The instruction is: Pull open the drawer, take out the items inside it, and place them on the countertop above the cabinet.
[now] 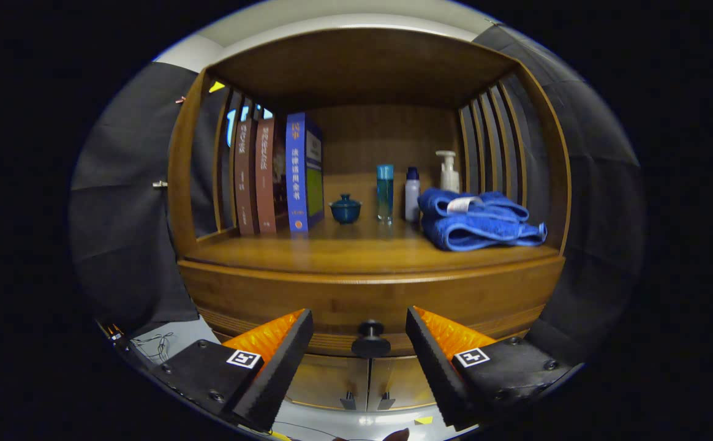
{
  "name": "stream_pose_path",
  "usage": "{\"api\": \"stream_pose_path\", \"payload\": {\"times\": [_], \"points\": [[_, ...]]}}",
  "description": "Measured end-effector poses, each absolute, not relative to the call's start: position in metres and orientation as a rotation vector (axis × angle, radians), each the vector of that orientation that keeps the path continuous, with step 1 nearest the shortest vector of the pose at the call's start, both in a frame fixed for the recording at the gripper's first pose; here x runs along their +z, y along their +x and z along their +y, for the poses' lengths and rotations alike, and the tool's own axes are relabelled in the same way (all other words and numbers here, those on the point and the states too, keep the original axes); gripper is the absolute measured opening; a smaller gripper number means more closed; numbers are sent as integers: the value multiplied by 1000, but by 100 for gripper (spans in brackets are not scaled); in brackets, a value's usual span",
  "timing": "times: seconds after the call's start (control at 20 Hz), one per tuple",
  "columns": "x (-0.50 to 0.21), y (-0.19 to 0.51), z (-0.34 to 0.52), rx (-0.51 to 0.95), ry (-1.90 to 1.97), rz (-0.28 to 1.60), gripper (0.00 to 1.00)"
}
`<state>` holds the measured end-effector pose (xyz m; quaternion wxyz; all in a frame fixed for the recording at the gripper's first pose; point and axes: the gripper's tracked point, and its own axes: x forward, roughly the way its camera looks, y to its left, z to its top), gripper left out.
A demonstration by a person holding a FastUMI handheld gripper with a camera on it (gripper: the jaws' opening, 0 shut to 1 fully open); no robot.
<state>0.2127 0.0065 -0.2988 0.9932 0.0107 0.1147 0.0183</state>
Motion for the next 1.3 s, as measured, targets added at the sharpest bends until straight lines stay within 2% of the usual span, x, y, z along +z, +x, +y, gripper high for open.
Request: {"api": "stream_pose_path", "payload": {"times": [0.2,0.4,0.45,0.65,1.3], "points": [[-339,229,7,38,35,308,97],[-347,236,-2,14,41,323,53],[-348,235,-2,17,36,326,52],[-346,235,-4,15,-36,289,31],[-338,124,-5,15,9,303,31]]}}
